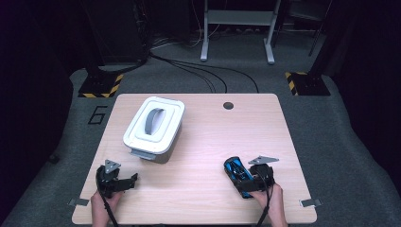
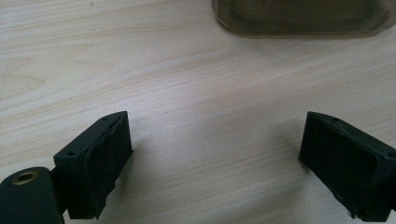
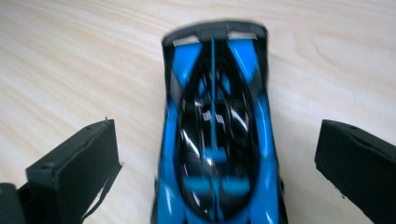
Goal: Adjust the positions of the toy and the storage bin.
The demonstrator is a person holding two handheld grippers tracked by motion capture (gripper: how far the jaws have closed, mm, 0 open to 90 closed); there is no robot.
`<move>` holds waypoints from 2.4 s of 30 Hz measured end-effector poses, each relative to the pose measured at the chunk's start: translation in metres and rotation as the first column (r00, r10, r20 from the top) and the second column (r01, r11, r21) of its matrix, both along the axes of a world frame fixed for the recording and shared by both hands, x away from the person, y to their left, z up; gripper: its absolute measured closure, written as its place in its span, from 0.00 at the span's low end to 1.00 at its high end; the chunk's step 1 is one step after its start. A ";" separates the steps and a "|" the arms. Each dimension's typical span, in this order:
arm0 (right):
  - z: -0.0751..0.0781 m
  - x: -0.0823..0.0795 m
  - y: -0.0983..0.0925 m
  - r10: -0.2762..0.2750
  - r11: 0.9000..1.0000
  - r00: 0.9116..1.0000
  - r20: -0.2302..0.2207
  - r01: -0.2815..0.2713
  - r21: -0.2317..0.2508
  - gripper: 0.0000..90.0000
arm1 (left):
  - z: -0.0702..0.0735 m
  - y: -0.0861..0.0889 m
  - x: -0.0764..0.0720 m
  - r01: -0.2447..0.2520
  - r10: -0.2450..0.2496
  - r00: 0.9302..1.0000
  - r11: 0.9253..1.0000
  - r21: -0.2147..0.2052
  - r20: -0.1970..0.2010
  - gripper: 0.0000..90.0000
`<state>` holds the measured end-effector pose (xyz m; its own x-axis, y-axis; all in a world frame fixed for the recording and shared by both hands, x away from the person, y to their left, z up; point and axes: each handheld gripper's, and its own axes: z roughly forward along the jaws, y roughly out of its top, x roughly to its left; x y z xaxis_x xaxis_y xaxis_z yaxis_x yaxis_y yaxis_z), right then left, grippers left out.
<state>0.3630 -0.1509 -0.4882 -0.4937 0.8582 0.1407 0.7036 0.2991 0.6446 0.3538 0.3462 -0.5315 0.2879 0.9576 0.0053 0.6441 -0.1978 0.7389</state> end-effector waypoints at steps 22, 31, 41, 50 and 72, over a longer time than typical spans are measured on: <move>-0.014 0.054 0.048 -0.010 0.982 0.999 -0.046 0.001 -0.189 0.26 | 0.001 0.000 0.000 0.005 -0.005 1.000 1.000 0.001 -0.007 0.10; 0.000 0.043 0.038 -0.015 0.991 0.997 0.069 0.024 -0.129 0.27 | 0.001 0.000 0.000 0.006 -0.006 1.000 1.000 0.001 -0.007 0.10; 0.042 0.016 0.009 -0.044 0.998 0.972 0.230 0.054 -0.035 0.27 | 0.000 -0.001 0.000 0.000 0.000 1.000 1.000 -0.004 0.000 0.10; 0.064 -0.009 -0.020 -0.113 0.993 0.943 0.312 0.100 0.055 0.27 | 0.000 -0.001 0.000 0.000 0.000 1.000 1.000 -0.005 0.002 0.10; 0.062 -0.037 -0.076 -0.121 0.985 0.973 0.199 0.142 -0.098 0.27 | 0.000 -0.001 0.000 0.000 0.000 1.000 1.000 -0.005 0.002 0.10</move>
